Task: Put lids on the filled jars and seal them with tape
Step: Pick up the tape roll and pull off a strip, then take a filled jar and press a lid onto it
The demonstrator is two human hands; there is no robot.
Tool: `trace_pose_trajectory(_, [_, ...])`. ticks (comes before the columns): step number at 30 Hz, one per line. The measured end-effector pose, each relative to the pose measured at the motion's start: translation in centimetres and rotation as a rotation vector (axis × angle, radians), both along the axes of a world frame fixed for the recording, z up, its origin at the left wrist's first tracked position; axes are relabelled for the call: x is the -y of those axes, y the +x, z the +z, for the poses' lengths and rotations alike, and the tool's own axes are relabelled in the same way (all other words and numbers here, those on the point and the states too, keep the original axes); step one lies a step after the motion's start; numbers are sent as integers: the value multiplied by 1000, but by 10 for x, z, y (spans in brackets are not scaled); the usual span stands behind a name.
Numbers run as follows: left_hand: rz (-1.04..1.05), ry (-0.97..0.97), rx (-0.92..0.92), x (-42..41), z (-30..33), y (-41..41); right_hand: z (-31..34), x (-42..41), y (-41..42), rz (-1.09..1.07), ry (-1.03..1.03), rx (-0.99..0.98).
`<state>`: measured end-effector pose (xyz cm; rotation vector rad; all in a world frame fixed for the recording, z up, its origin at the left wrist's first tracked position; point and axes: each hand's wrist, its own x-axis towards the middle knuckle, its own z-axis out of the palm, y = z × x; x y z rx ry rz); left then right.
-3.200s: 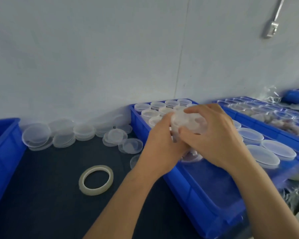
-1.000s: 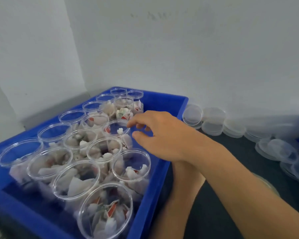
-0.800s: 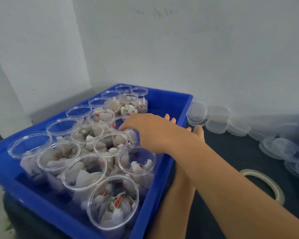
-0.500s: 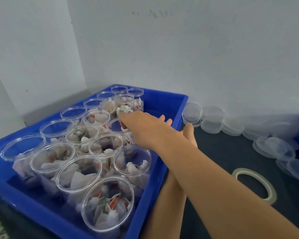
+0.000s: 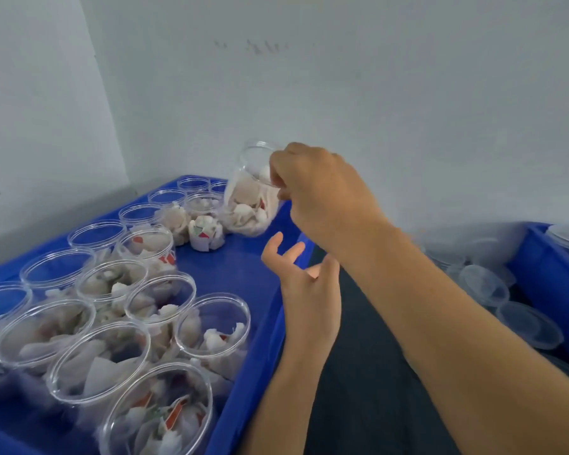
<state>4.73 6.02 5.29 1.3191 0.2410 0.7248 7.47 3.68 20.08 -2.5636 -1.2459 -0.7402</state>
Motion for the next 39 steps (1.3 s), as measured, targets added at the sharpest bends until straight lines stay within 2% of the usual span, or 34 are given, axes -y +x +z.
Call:
trace_pose_trajectory(3, [37,16,31,3,-8,1,15,47,15,-33,87,33])
trace_pose_trajectory(5, [42,93,61,8,-7,3,11,78,19,-87,51,13])
trace_pose_trajectory(9, [-51,328,2,20,-18,8,-24,121,21,-169,-14,-139])
trace_pose_trajectory(12, [-9,500,-40,30,-32,14,-57,137,22,-149,-17,-218])
trace_pose_trajectory(17, [-50,460,-87,38,-57,19,-101,151,28,-113,-51,-295])
trace_pose_trajectory(20, [-80,412,-123,38,-70,20,-117,153,30,-44,-3,-316])
trace_pose_trajectory(23, [-66,427,-110,34,-76,25,-129,155,31,60,141,-340])
trace_pose_trajectory(26, [-88,404,-104,31,-78,29,-135,152,37,120,431,-408])
trace_pose_trajectory(29, [-65,401,-92,31,-82,30,-148,147,72,-86,678,-466])
trace_pose_trajectory(31, [-49,422,-73,32,-85,31,-160,145,103,-249,625,-454])
trace_pose_trajectory(33, [-44,444,-56,31,-86,32,-171,139,129,-326,484,-439])
trace_pose_trajectory(39, [-49,420,-51,29,-87,36,-181,108,174,-353,10,-479])
